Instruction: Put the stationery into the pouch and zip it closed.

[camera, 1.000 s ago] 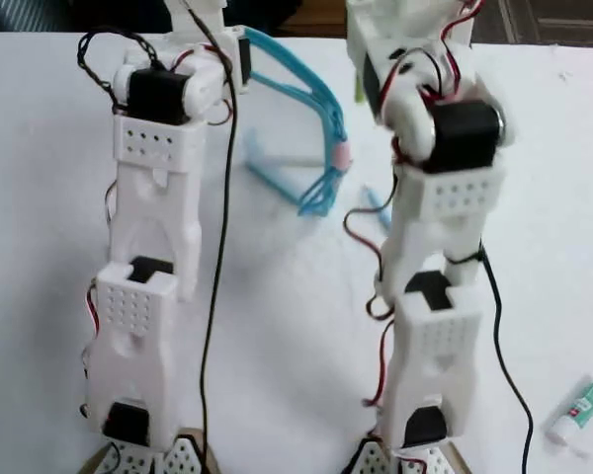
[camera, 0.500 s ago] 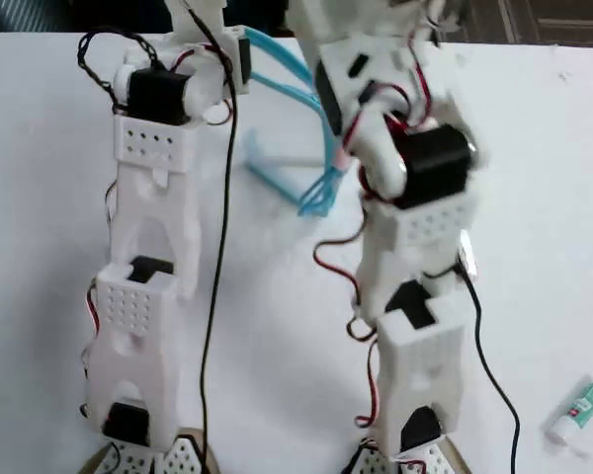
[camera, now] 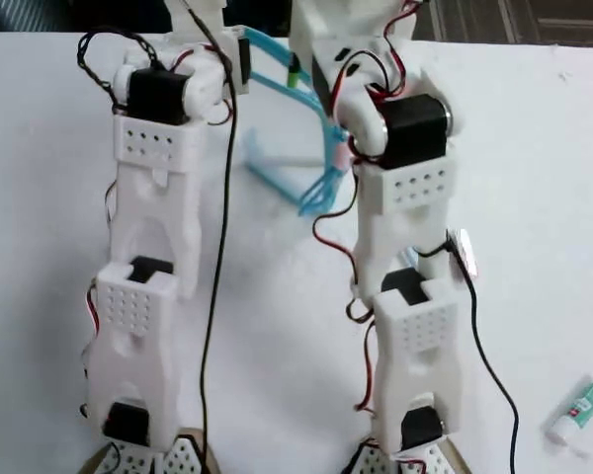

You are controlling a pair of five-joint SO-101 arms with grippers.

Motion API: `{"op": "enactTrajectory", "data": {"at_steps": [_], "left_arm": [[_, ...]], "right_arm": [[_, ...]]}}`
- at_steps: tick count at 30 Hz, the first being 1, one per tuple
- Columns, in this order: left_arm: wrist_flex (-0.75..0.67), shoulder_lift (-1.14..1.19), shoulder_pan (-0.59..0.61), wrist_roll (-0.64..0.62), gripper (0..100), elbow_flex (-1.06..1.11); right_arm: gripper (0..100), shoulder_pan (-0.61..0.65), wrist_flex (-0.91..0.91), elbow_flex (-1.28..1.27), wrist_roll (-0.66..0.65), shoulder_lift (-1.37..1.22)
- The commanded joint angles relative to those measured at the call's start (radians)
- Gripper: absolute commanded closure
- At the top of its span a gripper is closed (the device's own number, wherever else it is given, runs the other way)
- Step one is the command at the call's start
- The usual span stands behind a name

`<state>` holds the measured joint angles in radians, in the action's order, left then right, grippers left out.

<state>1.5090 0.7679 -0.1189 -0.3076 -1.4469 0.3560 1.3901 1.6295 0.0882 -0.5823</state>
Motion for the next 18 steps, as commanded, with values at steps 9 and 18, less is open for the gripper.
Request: {"op": "enactTrajectory", "data": {"at_steps": [9, 18], "left_arm": [[0.000, 0.035, 0.002, -0.011, 98, 0.002], [0.000, 0.035, 0.002, -0.011, 98, 0.002]], "right_arm": [[98.1, 0.044, 0.262, 0.009, 0.003, 0.016], [90.6, 0.074, 0.325, 0.037, -0.101, 0.016]]}}
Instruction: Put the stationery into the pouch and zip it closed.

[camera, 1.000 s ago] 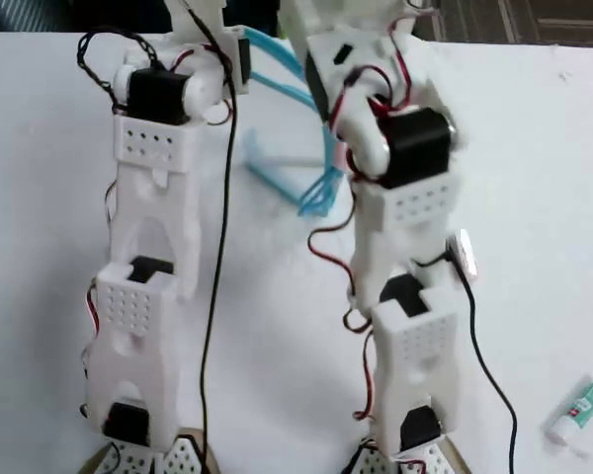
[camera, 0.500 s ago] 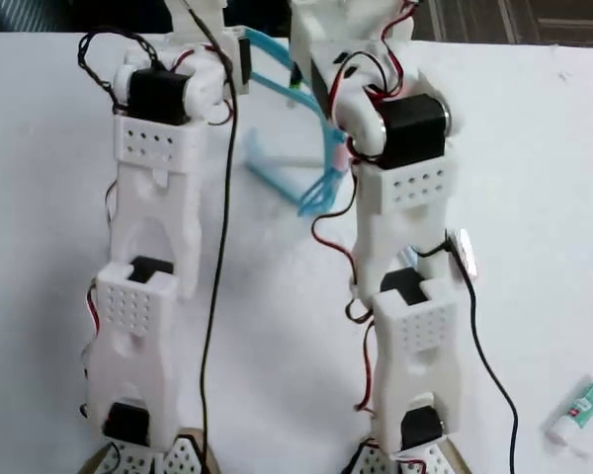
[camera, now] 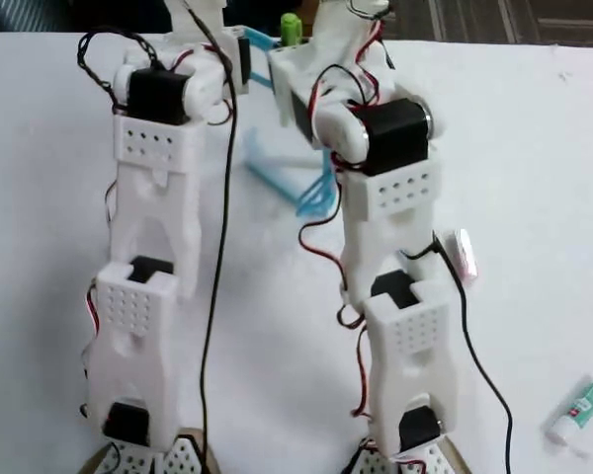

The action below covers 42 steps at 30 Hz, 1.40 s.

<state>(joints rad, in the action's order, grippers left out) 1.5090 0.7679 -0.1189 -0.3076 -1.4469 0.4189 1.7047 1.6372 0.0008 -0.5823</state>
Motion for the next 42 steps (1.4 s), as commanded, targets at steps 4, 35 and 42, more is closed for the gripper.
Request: {"op": "enactTrajectory", "data": {"at_steps": [4, 35, 42], "left_arm": [[0.000, 0.035, 0.002, -0.011, 98, 0.002], [0.000, 0.030, 0.013, -0.011, 98, 0.002], [0.002, 0.031, 0.007, -0.011, 98, 0.002]], "right_arm": [[73.8, 0.012, 0.028, 0.029, -0.014, 0.016], [69.4, -0.346, -0.005, -1.033, -0.545, 0.070], [69.4, -0.334, -0.173, -1.171, -0.543, -0.044]]}}
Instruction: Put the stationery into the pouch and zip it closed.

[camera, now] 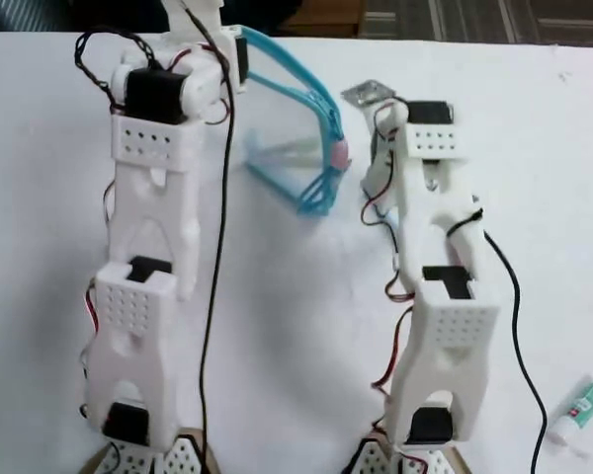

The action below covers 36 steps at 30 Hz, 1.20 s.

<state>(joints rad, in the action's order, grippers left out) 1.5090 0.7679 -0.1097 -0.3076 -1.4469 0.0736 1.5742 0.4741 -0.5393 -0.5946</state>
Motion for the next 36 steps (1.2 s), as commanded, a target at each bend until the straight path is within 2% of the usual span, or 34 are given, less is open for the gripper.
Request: {"op": "enactTrajectory", "data": {"at_steps": [1, 8, 10, 14, 17, 20, 23, 31, 36], "left_arm": [[0.002, 0.033, -0.002, -0.011, 98, 0.002], [0.002, 0.033, -0.001, -0.011, 98, 0.002], [0.002, 0.033, -0.001, -0.011, 98, 0.002], [0.000, 0.031, 0.002, -0.011, 98, 0.002], [0.000, 0.031, 0.002, -0.011, 98, 0.002], [0.000, 0.030, 0.002, -0.011, 98, 0.002], [0.000, 0.030, 0.002, -0.011, 98, 0.002], [0.000, 0.030, 0.002, -0.011, 98, 0.002], [0.000, 0.030, 0.002, -0.011, 98, 0.002]], "right_arm": [[69.4, 0.016, -0.051, -0.002, -0.002, -0.058], [70.9, 0.030, -0.045, 0.173, 0.002, -0.206], [77.8, 0.030, -0.045, 0.203, 0.002, -0.240], [99.5, 0.025, -0.045, 0.244, -0.003, -0.282], [92.1, 0.013, -0.036, 0.256, -0.005, -0.283], [98.0, 0.004, -0.016, 0.293, -0.003, -0.282], [98.1, -0.004, 0.045, 0.397, 0.002, -0.282], [98.1, -0.008, 0.196, 0.861, 0.009, -0.282], [98.1, 0.001, 0.194, 1.195, 0.160, -0.282]]}}
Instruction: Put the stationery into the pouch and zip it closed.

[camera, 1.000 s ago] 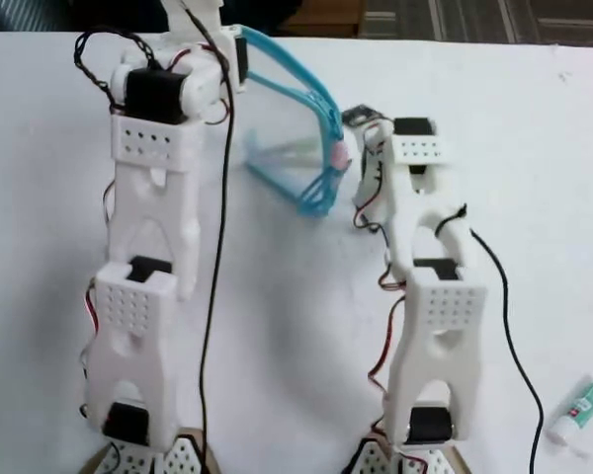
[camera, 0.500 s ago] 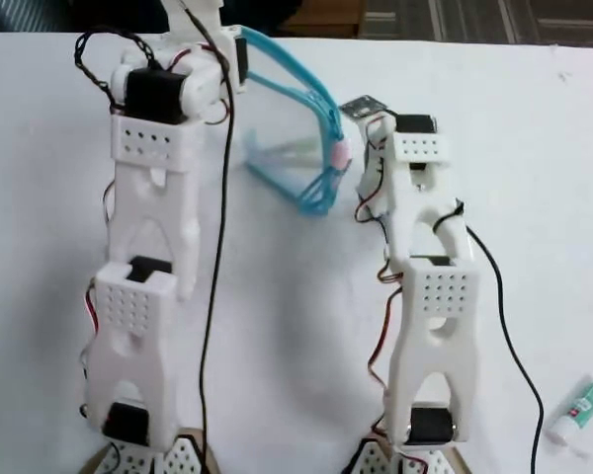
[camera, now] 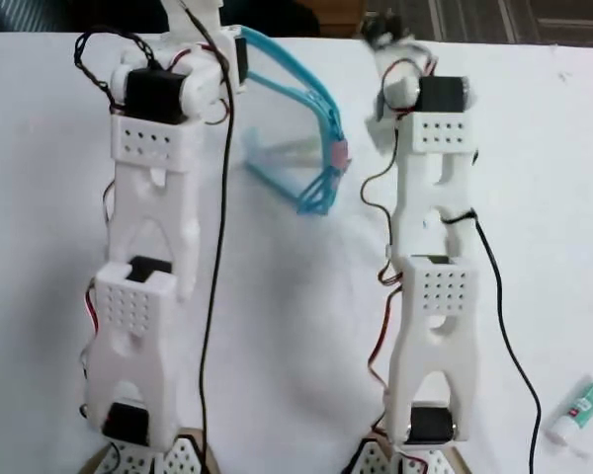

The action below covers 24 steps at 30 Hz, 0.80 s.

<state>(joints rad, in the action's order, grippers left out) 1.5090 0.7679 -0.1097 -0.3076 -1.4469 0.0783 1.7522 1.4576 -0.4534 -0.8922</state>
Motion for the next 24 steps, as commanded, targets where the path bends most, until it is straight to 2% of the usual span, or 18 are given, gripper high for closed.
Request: {"op": "enactTrajectory", "data": {"at_steps": [1, 5, 8, 17, 24], "left_arm": [[0.000, 0.030, 0.002, -0.011, 98, 0.002], [0.000, 0.030, 0.002, -0.011, 98, 0.002], [0.000, 0.030, 0.001, -0.011, 98, 0.002], [0.002, 0.030, -0.001, -0.011, 98, 0.002], [0.006, 0.028, -0.002, -0.012, 98, 0.002]], "right_arm": [[98.1, 0.005, 0.010, 0.230, 0.121, 0.027], [98.1, 0.013, -0.079, 0.207, 0.361, 0.176], [98.1, 0.028, -0.202, 0.209, 0.451, 0.278], [98.1, 0.156, -0.450, 0.209, 0.462, 0.498], [98.1, 0.297, -0.532, 0.161, 0.462, 0.467]]}}
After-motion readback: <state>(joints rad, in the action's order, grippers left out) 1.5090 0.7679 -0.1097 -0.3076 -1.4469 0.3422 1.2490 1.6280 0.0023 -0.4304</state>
